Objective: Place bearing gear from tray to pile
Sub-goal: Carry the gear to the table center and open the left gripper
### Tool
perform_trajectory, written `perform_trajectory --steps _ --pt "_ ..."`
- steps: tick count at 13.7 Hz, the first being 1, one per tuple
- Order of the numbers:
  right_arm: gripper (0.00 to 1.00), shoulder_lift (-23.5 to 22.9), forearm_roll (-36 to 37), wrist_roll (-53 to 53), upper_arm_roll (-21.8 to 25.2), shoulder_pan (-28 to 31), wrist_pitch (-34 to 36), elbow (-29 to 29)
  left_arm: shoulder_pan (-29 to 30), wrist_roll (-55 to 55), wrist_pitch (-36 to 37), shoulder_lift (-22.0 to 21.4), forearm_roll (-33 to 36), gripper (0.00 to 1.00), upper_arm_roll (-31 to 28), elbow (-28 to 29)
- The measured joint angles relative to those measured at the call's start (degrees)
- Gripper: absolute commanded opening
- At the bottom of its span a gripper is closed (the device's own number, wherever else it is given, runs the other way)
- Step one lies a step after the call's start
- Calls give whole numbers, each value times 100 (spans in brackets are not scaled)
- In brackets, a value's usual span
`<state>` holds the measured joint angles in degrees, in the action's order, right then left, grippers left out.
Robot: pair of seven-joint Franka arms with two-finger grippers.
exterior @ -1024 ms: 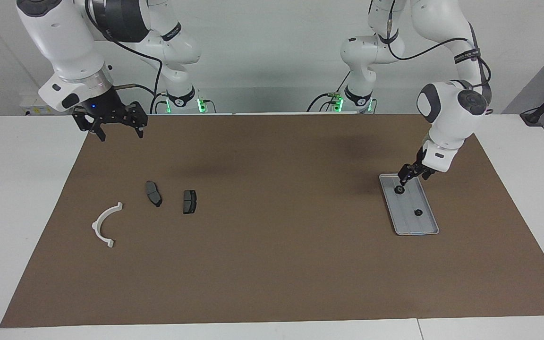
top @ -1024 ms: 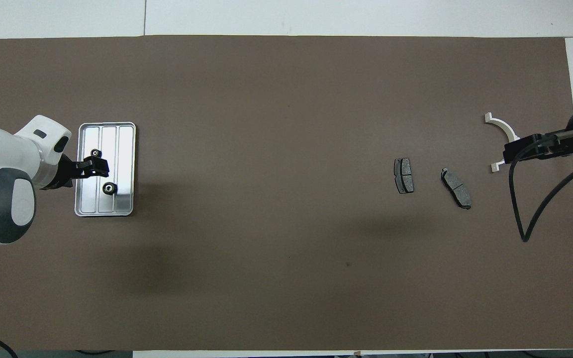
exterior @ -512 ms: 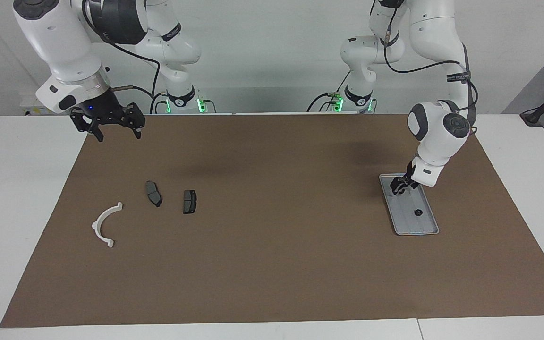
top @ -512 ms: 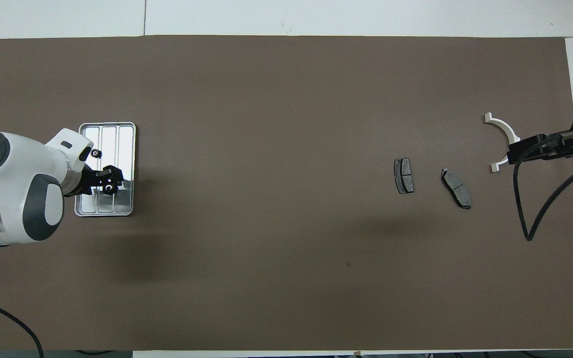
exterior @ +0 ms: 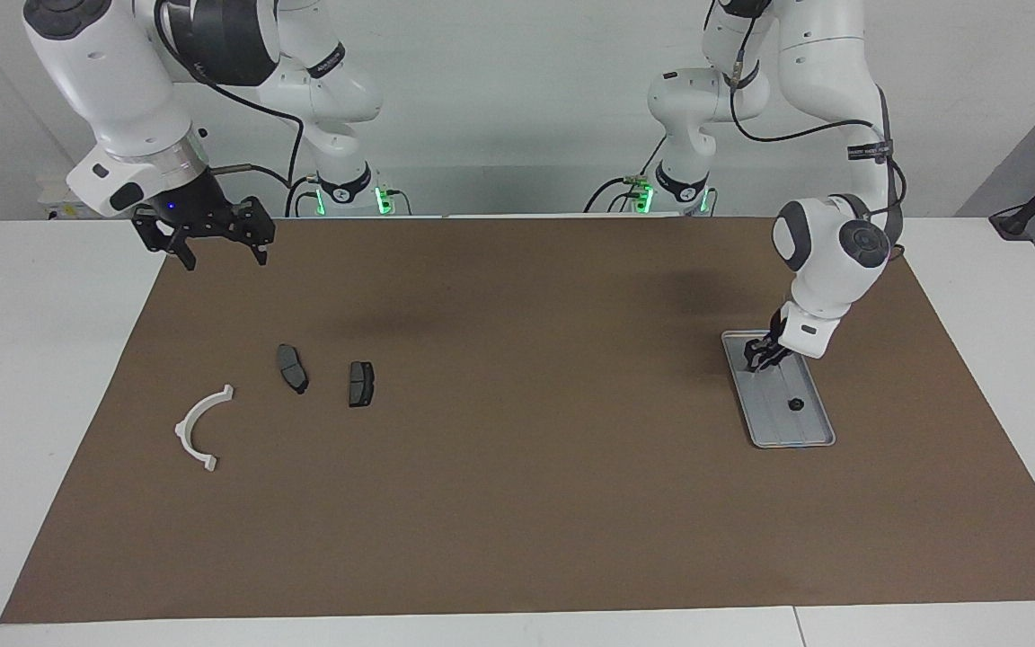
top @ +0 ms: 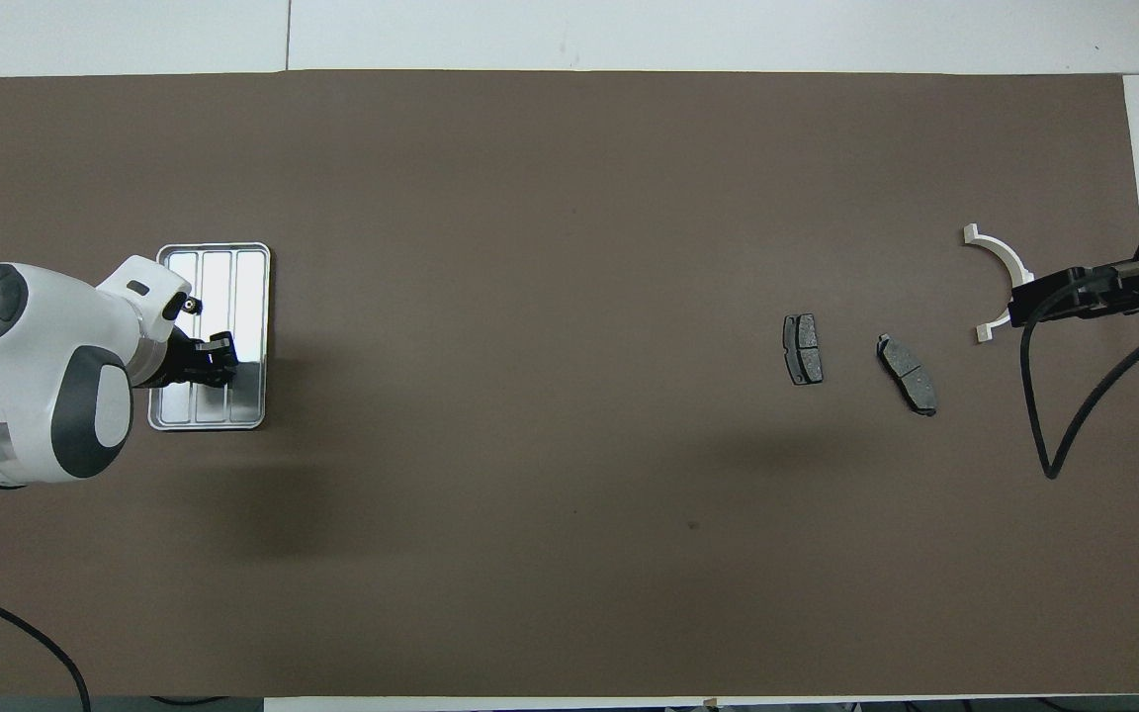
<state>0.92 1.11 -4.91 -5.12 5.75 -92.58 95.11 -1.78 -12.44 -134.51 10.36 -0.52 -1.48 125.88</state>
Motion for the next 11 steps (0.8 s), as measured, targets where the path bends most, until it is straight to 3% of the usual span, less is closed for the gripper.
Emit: perform_trajectory --steps 1,5,8,11 --pt "100 0 0 0 0 14 0 1 0 -1 1 0 0 0 -1 0" --pt "100 1 0 -106 2 132 0 5 -13 -248 195 3 0 0 6 -184" --pt "100 9 0 -112 0 139 0 9 -394 -1195 1058 28 -1 0 52 -1098" --pt "100 16 0 -112 -9 138 -12 35 -1101 -2552 1290 170 -15 0 87 -1683"
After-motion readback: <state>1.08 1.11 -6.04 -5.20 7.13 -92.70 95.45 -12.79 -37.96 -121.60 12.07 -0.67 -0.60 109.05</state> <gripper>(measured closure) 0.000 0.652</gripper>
